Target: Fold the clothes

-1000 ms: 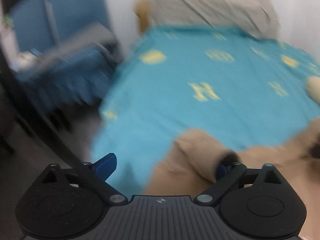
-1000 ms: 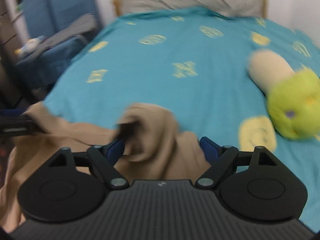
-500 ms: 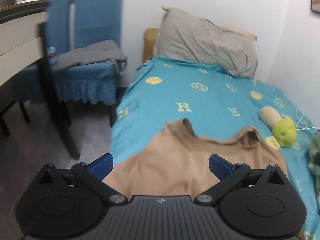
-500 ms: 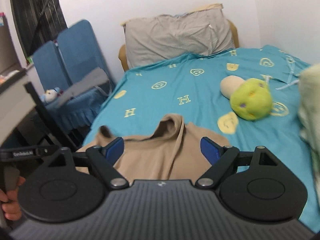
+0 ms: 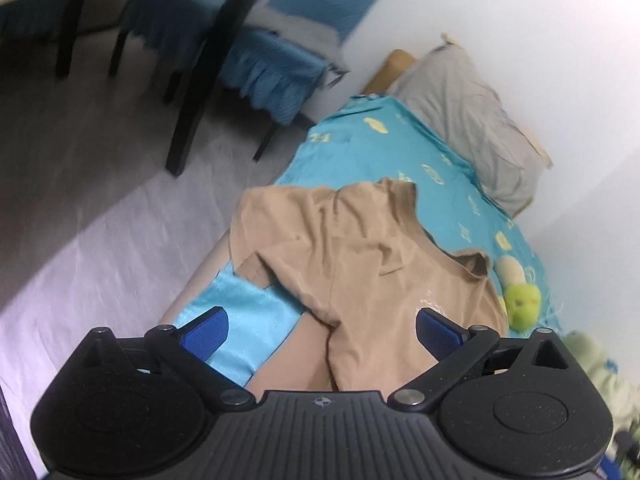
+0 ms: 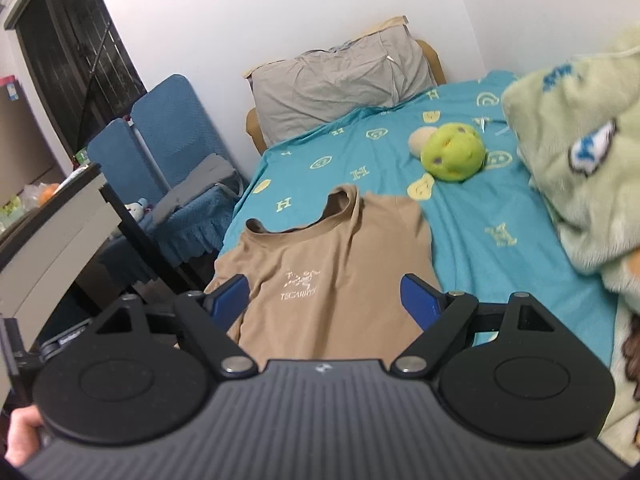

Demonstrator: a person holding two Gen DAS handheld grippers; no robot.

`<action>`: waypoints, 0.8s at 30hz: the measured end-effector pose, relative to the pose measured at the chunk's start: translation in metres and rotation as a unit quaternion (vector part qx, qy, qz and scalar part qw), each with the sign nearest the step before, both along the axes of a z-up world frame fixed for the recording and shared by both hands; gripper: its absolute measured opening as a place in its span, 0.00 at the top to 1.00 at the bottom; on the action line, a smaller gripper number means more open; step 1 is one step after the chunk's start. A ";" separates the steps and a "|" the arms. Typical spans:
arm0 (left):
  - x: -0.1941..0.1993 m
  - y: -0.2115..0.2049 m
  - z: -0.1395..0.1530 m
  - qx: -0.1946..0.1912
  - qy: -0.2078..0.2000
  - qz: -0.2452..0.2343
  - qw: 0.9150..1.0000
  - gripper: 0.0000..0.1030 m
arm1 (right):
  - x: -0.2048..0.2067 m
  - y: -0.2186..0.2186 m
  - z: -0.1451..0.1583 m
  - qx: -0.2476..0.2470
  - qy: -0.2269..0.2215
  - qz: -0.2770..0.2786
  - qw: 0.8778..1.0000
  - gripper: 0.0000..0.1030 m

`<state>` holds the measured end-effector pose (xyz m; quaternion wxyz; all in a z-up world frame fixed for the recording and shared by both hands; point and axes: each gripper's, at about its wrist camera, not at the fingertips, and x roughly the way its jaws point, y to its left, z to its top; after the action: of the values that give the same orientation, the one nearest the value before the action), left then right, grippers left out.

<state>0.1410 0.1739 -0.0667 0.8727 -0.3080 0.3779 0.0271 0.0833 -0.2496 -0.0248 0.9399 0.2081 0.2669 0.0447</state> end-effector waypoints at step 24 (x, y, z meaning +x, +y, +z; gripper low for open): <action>0.136 0.030 -0.093 -0.021 -0.001 0.060 0.998 0.96 | 0.078 -0.027 -0.058 0.047 0.091 0.004 0.995 0.18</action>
<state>0.2773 0.2038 -0.1592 0.8634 -0.3480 0.3585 0.0709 0.1618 -0.2764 -0.0824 0.9005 0.2546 0.3500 0.0417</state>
